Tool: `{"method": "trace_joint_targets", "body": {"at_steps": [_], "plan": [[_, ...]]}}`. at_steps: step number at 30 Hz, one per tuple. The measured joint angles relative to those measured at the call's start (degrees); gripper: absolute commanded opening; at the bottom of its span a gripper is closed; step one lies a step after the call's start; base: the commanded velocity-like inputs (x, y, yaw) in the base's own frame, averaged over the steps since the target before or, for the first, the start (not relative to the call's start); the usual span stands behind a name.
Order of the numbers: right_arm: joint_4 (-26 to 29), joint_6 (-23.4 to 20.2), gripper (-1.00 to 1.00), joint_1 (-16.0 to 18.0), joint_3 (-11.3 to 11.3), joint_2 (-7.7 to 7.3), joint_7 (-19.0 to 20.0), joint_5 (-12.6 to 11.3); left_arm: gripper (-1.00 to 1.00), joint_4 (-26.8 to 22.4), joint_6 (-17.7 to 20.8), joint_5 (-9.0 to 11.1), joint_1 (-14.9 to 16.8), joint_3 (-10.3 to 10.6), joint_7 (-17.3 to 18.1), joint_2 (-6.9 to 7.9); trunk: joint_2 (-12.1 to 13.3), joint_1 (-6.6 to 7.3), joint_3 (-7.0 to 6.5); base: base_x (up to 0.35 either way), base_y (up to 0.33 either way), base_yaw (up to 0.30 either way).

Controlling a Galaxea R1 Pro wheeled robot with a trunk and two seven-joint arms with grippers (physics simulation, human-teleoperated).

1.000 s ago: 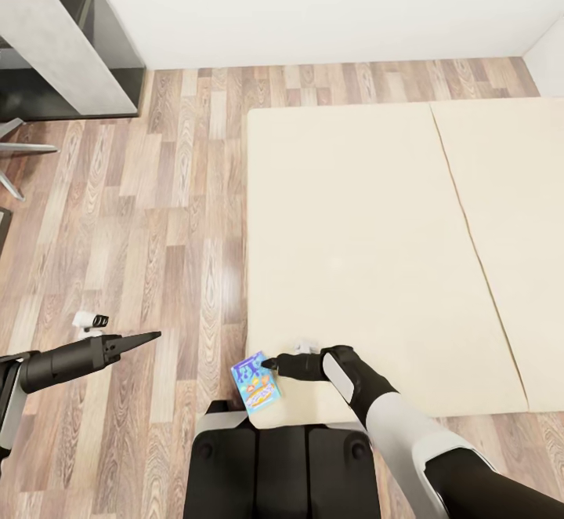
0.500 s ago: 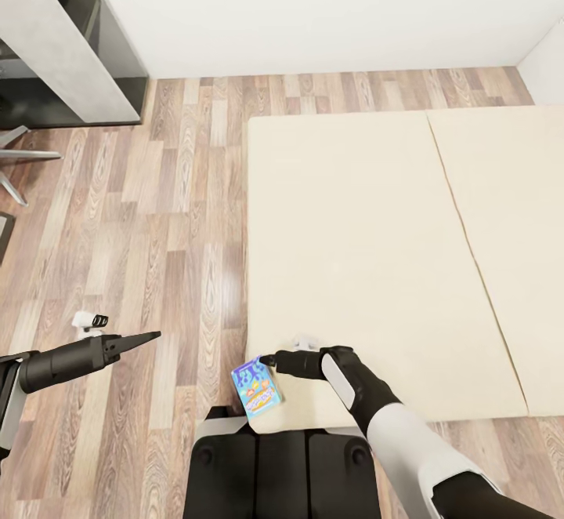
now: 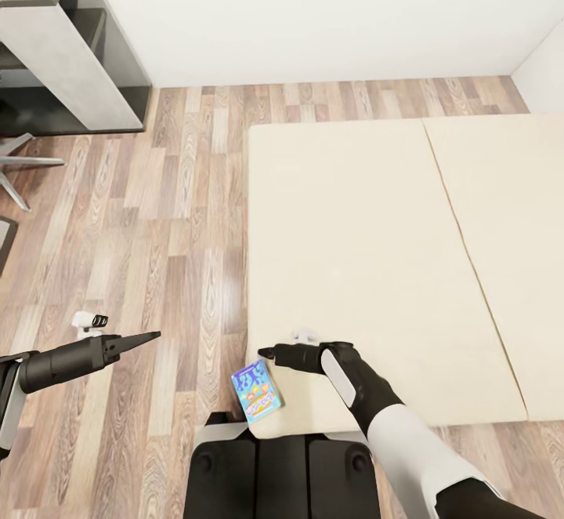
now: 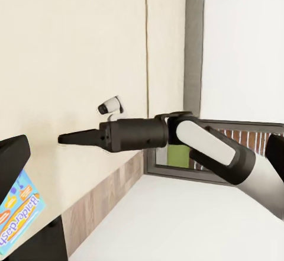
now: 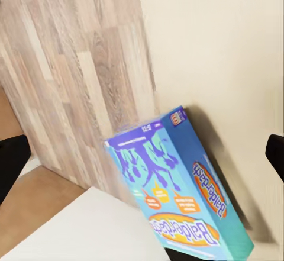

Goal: Put all the toys in the child's room - the three board games (two on the bed and one on the table), the two jigsaw puzzles on the table, and the tennis ball on the table - inside the toy box on the table in the child's room.

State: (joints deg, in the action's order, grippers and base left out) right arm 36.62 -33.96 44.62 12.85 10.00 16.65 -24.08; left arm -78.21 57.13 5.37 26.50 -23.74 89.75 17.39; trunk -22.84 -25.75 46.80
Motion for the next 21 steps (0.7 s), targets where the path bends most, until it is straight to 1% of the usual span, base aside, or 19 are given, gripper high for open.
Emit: {"method": "trace_joint_targets", "body": {"at_steps": [8, 9, 13, 14, 17, 21], "plan": [[8.92, -1.68, 1.00, -3.27, -0.05, 0.00, -0.01, 0.01, 1.00, 0.00, 0.00, 0.03, 0.02, -0.01, 0.00, 0.00, 0.00, 0.00, -0.73, 0.000, 0.000, 0.000], [11.30, -2.24, 1.00, -3.70, -0.03, 0.00, -0.02, -0.04, 1.00, 0.00, 0.00, 0.01, 0.02, -0.02, 0.00, -0.01, 0.00, 0.00, -0.83, 0.000, 0.000, 0.000], [15.88, -3.08, 1.00, -4.82, 0.01, -0.01, -0.03, 0.00, 1.00, 0.00, -0.04, 0.01, 0.01, 0.00, 0.00, -0.01, 0.00, 0.00, -1.19, 0.000, 0.000, 0.000], [17.61, -3.32, 1.00, -5.84, 0.04, -0.01, -0.08, 0.06, 1.00, 0.00, -0.06, 0.01, 0.02, -0.01, 0.00, 0.00, 0.00, 0.00, -1.28, 0.000, 0.000, 0.000], [20.15, -3.58, 1.00, -8.05, 0.05, -0.01, -0.19, 0.19, 1.00, 0.00, -0.07, 0.01, 0.01, 0.00, 0.00, -0.02, 0.00, 0.00, -1.56, 0.000, 0.000, 0.000], [22.70, -3.72, 1.00, -9.28, -0.06, -0.01, -0.23, 0.19, 1.00, 0.00, -0.11, -0.05, 0.00, 0.05, 0.00, -0.06, 0.00, 0.00, -1.92, 0.000, 0.000, 0.000]]}}
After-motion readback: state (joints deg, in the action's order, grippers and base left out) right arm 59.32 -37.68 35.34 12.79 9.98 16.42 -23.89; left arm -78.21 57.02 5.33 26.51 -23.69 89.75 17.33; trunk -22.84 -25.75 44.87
